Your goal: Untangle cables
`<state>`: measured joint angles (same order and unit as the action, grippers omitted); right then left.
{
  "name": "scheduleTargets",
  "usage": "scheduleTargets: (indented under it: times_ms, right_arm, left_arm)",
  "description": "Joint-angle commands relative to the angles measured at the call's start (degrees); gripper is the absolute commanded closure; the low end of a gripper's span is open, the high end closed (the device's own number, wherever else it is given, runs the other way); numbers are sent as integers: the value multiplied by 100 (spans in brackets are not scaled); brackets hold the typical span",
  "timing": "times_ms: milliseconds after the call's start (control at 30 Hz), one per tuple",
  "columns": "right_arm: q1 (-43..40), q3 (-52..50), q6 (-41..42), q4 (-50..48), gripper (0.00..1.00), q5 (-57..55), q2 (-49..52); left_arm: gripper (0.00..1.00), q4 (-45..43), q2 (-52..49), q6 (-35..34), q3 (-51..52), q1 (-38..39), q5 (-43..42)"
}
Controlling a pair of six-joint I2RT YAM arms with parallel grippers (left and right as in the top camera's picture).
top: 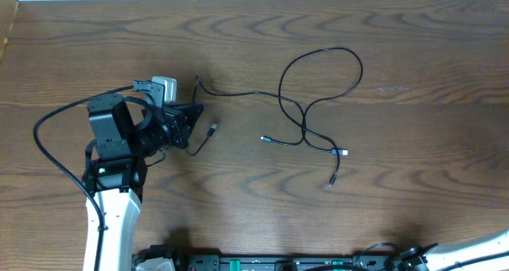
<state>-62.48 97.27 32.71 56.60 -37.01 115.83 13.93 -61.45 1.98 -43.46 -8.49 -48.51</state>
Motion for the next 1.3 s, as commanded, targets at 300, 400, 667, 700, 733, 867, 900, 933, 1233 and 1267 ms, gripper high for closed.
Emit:
scheduleTargets:
  times_ms: [300, 400, 667, 700, 733, 867, 900, 933, 1233, 1267]
  right_arm:
    - [2, -66, -63, -188, 83, 378, 120]
    - [0, -66, -85, -212, 62, 452, 120]
    - [162, -63, -848, -557, 1, 1021, 107]
    - [197, -63, -968, -599, 1, 1115, 105]
    - [249, -63, -1113, -651, 1, 1292, 87]
    - [470, -63, -1947, -879, 1, 2426, -70]
    - [544, -63, -2352, -988, 1, 2944, -118]
    - [627, -63, -2774, -1058, 1, 3493, -170]
    - [1821, -63, -4658, -1040, 1, 6891, -417]
    - [2017, -63, -4701, -994, 1, 6905, -417]
  left_arm:
    - [92, -7, 9, 103, 0, 24, 9]
    - [92, -4, 9, 103, 2, 24, 9]
    - [92, -9, 9, 103, 2, 24, 9]
    - [92, -9, 9, 103, 2, 24, 9]
    - [92, -7, 9, 103, 0, 24, 9]
    - [92, -4, 11, 103, 2, 24, 7]
    - [92, -4, 9, 101, 2, 24, 7]
    - [92, -4, 11, 101, 2, 24, 4]
    - [92, -114, 59, 96, 0, 24, -785]
    - [92, -157, 94, 72, -2, 24, -918]
